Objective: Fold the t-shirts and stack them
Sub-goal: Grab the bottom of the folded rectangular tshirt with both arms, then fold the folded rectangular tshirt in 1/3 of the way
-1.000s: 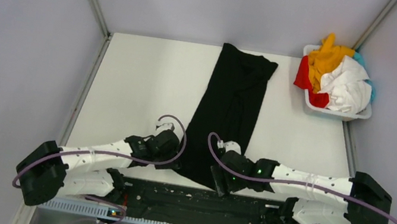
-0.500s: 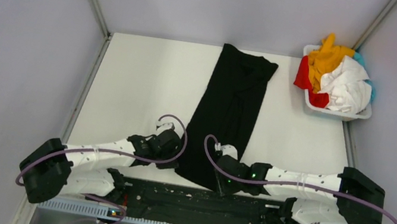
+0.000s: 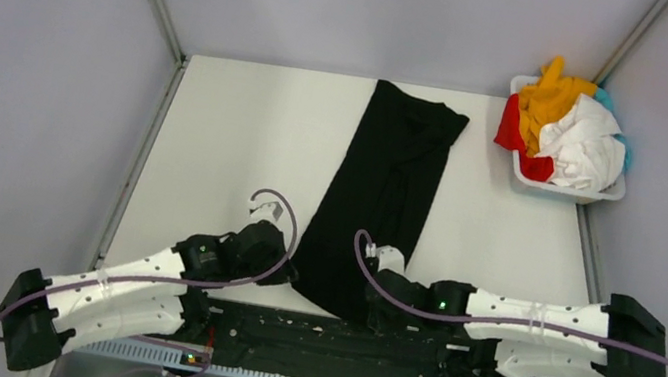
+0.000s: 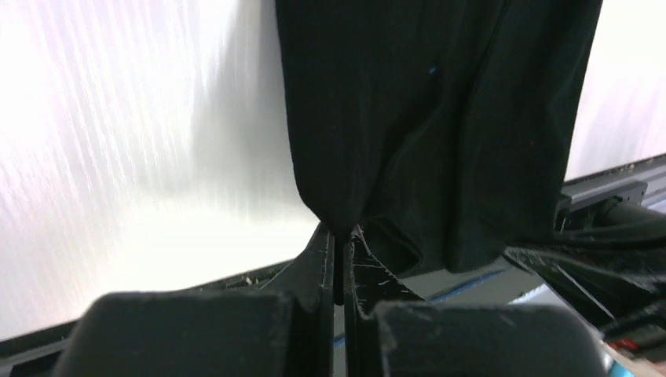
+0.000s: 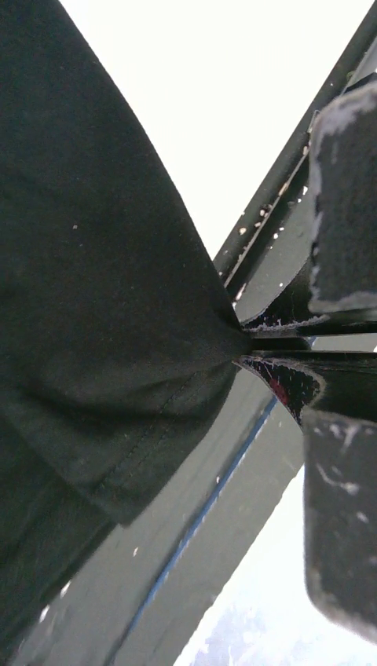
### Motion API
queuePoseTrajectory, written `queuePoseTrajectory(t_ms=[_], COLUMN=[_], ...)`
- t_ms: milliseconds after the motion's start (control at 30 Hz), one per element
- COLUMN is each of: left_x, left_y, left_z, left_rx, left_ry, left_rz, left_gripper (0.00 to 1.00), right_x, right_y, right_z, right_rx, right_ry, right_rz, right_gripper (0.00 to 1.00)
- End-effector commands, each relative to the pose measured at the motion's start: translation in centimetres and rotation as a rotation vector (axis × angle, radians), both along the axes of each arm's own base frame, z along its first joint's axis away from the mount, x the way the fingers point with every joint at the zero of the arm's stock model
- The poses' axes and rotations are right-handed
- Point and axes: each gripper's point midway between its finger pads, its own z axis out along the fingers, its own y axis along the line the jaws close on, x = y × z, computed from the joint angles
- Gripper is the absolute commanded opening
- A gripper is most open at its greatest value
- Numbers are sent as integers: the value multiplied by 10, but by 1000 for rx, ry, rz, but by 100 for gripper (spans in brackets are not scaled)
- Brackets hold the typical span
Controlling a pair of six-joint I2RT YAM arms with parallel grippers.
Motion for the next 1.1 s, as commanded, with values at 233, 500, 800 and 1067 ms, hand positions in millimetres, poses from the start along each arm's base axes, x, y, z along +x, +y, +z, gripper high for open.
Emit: queuePoseTrajectory(t_ms=[233, 500, 800, 1067], left_x=[130, 223, 298, 332], left_y=[-49, -81, -93, -103], left_z=[82, 97, 74, 47], left_rx=[56, 94, 176, 125], left_ry=[-310, -332, -297, -233], left_rz=[40, 8, -41, -106], left_gripper=[0, 0, 0, 0], right_x=[124, 214, 283, 321], right_y=[-19, -48, -67, -71], right_z=[78, 90, 75, 58], right_rx=[91, 89, 104, 125], right_ry=[-285, -363, -342, -321], right_rz=[-262, -386, -440, -457], right_gripper=[0, 0, 0, 0])
